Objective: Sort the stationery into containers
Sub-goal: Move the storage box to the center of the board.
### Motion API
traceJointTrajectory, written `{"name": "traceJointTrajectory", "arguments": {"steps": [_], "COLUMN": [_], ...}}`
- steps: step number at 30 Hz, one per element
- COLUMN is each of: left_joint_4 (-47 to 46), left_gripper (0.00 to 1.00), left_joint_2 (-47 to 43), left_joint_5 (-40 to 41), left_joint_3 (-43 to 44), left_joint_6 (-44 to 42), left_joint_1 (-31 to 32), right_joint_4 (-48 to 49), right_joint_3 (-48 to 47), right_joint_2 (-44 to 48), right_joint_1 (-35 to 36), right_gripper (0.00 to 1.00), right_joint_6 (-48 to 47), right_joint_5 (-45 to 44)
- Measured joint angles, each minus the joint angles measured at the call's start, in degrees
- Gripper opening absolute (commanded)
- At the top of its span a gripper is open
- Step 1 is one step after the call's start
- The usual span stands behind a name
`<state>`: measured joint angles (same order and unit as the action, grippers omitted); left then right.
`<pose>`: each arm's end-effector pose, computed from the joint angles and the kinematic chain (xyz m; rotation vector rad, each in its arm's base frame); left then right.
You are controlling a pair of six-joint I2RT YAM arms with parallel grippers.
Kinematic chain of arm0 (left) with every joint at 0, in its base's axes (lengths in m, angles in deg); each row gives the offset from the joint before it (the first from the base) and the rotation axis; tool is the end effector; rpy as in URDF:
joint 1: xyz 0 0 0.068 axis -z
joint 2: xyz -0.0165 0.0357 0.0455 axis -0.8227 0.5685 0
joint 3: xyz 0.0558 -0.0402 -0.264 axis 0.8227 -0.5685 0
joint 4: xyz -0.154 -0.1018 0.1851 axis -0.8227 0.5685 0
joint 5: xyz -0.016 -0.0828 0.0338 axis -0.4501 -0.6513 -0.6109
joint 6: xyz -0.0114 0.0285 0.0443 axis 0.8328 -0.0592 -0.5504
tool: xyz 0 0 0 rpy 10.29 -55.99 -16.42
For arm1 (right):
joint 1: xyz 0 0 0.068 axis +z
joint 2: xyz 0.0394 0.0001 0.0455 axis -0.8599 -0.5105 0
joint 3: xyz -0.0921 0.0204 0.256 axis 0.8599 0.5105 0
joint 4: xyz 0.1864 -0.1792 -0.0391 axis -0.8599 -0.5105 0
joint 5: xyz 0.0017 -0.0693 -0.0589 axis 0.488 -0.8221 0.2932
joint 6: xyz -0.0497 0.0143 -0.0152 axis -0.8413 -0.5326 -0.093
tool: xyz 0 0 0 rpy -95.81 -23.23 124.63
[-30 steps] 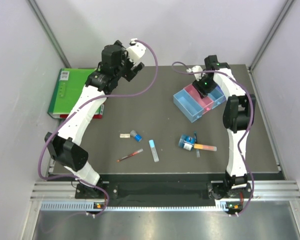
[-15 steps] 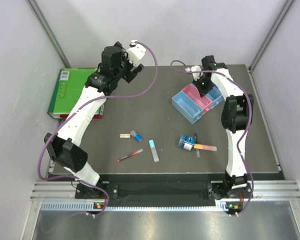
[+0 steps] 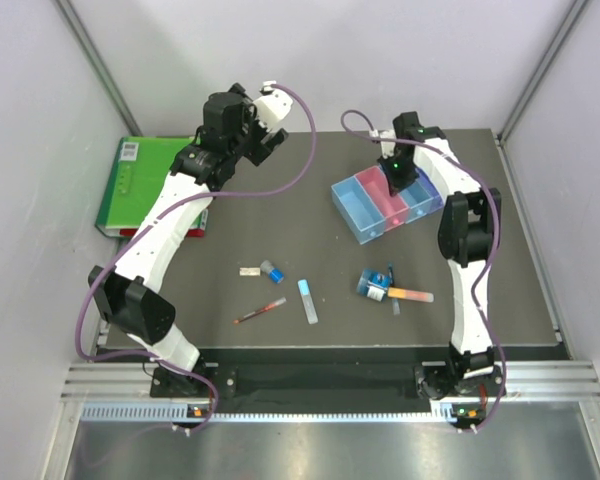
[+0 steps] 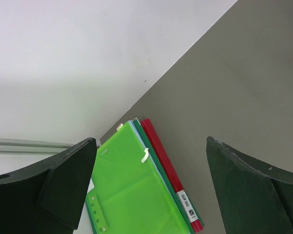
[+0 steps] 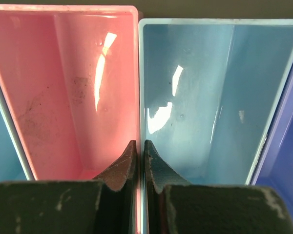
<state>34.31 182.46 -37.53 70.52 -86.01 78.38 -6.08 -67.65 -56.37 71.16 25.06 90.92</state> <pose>0.3442 -0.1406 0.4321 0.8509 1.7015 0.2952 0.4797 0.1049 0.2182 -0.6771 2.6623 0.1393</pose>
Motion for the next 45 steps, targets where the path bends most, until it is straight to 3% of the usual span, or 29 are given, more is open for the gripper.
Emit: {"name": "traceJointTrajectory", "arguments": {"steps": [15,27,45], "left_joint_4": [1.88,4.35,4.00], "left_gripper": [0.99,0.99,0.99], "left_joint_2": [0.00,1.64,1.53], "left_joint_5": [-0.46,-2.01,-4.31], "left_joint_3": [0.00,0.24,-2.69], "left_joint_6": [-2.40,-2.99,-2.73], "left_joint_1": [0.00,0.00,0.15], "right_joint_4": [3.91,16.35,25.83], "right_joint_3": [1.29,11.34,24.30], "right_joint_2": [0.00,4.04,11.54], "right_joint_1": [10.23,9.46,14.36], "right_gripper": [0.00,0.00,0.00], "right_joint_6": [21.92,35.58,42.80], "right_joint_5": [-1.99,3.78,-5.11]}}
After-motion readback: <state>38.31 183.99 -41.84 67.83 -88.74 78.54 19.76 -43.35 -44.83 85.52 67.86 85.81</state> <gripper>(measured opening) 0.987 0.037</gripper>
